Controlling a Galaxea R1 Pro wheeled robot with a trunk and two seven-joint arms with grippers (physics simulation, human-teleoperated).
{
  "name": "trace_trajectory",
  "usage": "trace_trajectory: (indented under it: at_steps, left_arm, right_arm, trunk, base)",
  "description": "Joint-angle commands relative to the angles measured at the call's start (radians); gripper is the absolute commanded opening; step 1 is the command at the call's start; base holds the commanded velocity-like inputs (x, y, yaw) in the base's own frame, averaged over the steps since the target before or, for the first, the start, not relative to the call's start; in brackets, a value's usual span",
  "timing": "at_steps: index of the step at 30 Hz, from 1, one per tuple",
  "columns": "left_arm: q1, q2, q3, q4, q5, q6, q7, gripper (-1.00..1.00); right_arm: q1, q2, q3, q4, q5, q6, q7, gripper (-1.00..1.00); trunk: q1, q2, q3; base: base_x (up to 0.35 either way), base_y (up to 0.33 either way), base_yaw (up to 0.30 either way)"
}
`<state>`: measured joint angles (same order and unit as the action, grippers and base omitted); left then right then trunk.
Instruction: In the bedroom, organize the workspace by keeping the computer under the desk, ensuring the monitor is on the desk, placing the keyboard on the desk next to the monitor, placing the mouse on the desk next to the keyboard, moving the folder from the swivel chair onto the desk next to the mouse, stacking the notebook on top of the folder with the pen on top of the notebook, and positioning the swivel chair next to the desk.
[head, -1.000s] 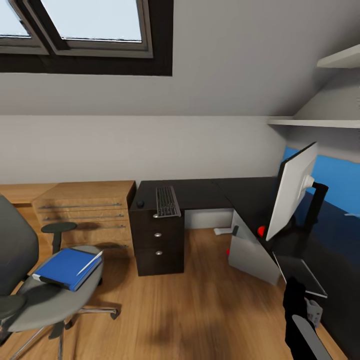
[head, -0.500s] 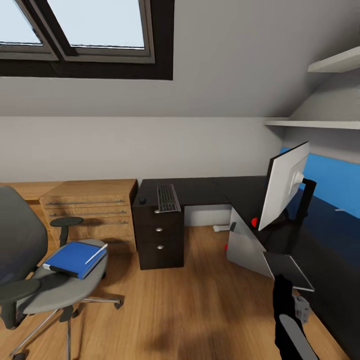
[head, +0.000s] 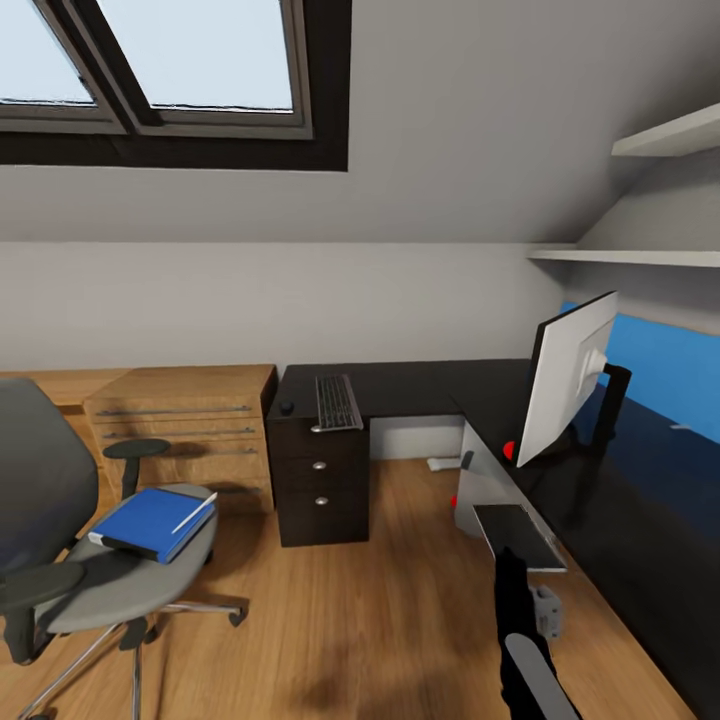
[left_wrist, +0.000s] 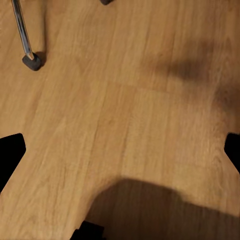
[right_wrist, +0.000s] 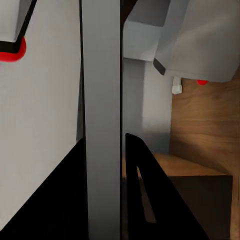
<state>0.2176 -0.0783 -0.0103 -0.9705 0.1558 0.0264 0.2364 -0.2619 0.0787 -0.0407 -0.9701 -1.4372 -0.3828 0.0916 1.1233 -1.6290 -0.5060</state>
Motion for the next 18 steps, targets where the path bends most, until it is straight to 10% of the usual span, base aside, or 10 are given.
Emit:
trace_trajectory:
  at_steps: [1,10,18]
  left_arm:
    - [0.0,0.0,-0.001,-0.002,0.008,0.003,0.004,1.0]
    - [0.0,0.0,-0.002,-0.002,0.007,0.002,0.003,1.0]
    - [0.0,0.0,-0.002,-0.002,0.007,0.001,0.003,1.0]
  right_arm:
    - [-0.001,0.007,0.016,0.003,-0.004,-0.002,0.011,-1.0]
    - [0.004,0.023,0.167,0.001,0.057,-0.057,0.089,-1.0]
    - [0.007,0.022,0.18,-0.003,0.058,-0.054,0.114,-1.0]
  trunk:
    - [0.0,0.0,0.001]
    - [0.0,0.0,0.007]
    - [0.0,0.0,0.007]
  base:
    - [0.0,0.0,0.089]
    - [0.001,0.001,0.087]
    - [0.155,0.124,0.002]
